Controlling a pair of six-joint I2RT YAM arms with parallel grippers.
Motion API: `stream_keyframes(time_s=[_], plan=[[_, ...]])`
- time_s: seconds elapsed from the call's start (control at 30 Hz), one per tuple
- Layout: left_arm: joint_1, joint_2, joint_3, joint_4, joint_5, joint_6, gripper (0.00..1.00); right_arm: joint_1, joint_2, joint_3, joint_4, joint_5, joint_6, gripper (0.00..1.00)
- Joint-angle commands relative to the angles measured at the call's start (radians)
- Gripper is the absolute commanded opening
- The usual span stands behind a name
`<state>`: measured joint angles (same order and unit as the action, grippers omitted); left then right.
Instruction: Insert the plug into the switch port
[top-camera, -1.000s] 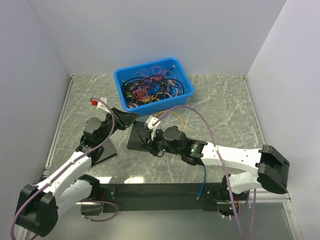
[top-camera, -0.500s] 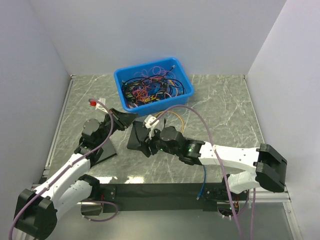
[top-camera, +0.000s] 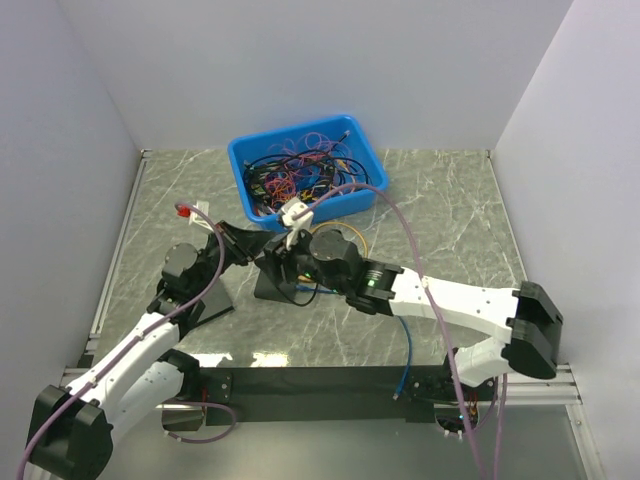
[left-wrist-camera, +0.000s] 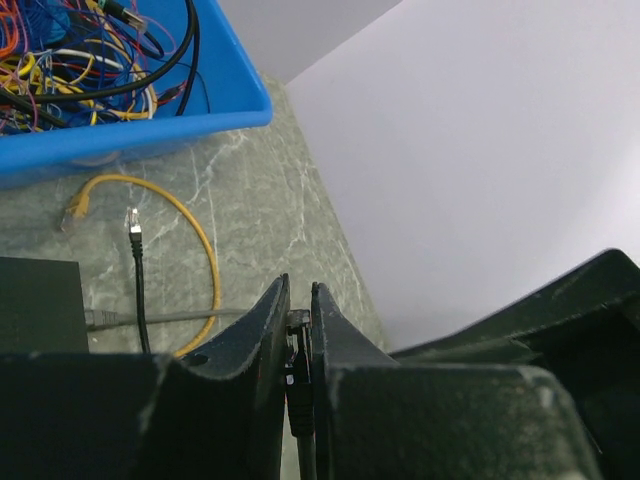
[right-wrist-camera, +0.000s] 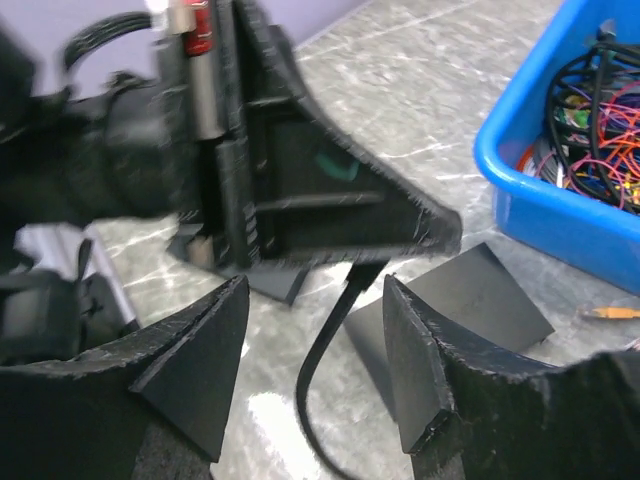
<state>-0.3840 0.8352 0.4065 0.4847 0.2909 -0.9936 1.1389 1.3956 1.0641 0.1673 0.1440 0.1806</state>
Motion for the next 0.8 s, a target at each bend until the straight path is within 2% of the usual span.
stream_keyframes(time_s=[0.0, 0.3, 0.53, 0.77], plan=[[-0.004, -0.033, -0.003, 0.022, 0.004, -0.011, 0.0, -0.001, 0.054, 0.088, -0.026, 0.081, 0.005, 0.62], [-0.004, -0.059, 0.012, -0.021, -0.007, 0.013, 0.01, -0.001, 0.085, 0.094, -0.029, 0.114, 0.026, 0.56], [-0.004, -0.054, 0.018, -0.02, -0.004, 0.015, 0.0, -0.031, 0.068, 0.077, 0.001, 0.14, 0.074, 0.46], [-0.004, -0.073, 0.022, -0.006, 0.025, 0.029, 0.0, -0.056, 0.12, 0.119, -0.015, 0.125, 0.092, 0.35]])
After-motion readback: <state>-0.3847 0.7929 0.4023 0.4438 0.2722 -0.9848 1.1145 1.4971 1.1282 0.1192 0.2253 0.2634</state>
